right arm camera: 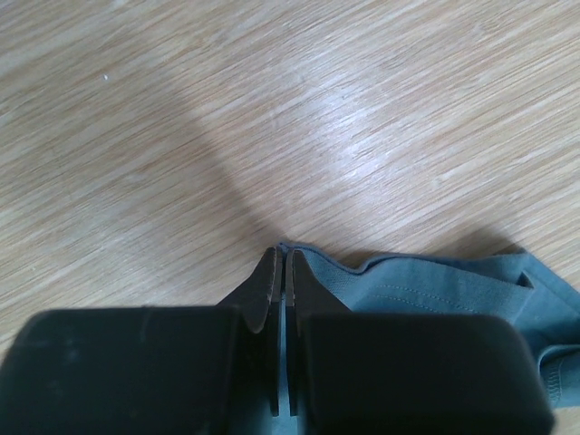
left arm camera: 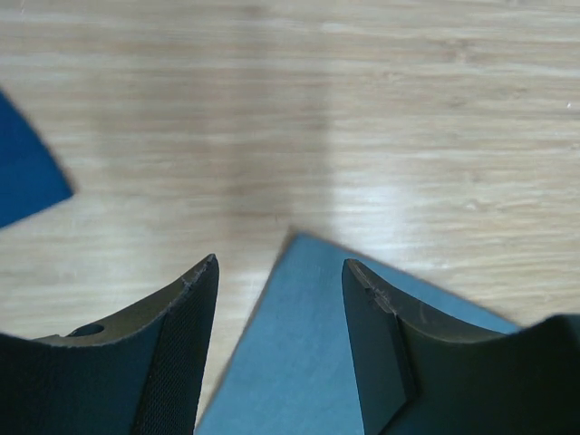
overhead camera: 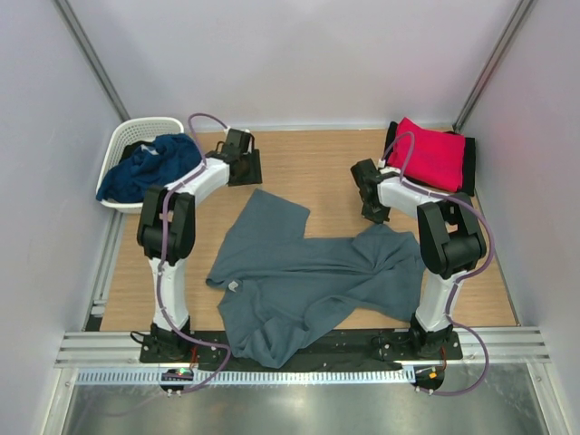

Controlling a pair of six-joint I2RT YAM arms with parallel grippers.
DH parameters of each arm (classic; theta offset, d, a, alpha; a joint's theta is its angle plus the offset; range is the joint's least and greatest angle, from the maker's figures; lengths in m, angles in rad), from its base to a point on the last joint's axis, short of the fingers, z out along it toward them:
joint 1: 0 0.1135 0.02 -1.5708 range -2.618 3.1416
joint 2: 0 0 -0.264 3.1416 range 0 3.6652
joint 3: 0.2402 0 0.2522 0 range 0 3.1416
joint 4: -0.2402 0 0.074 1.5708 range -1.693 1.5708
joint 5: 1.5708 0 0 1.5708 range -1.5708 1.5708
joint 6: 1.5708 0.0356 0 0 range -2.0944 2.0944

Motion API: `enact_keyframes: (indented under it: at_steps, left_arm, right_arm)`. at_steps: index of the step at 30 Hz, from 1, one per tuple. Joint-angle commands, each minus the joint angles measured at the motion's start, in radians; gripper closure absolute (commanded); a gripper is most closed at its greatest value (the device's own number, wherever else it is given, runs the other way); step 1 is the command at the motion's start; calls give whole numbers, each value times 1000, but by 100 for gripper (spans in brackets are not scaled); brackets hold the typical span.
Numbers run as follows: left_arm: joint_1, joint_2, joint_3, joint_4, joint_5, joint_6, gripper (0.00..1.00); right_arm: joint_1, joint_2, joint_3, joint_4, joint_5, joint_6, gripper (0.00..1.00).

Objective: Fold and stack the t-shirts
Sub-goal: Flatten the tshirt out

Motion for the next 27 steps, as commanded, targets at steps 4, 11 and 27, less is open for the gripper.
enact_keyframes:
  at_steps: [4, 11, 27]
  left_arm:
    - [-6, 129, 191, -123, -5, 64, 44]
    - [-51, 211, 298, -223, -129, 82, 46]
    - [-77, 219, 280, -237, -175, 66, 50]
  right_arm:
    - [-12, -39, 12, -4, 17, -18, 99]
    - [-23, -36, 17, -7, 14, -25, 99]
    - [-26, -30, 21, -15, 13, -31, 99]
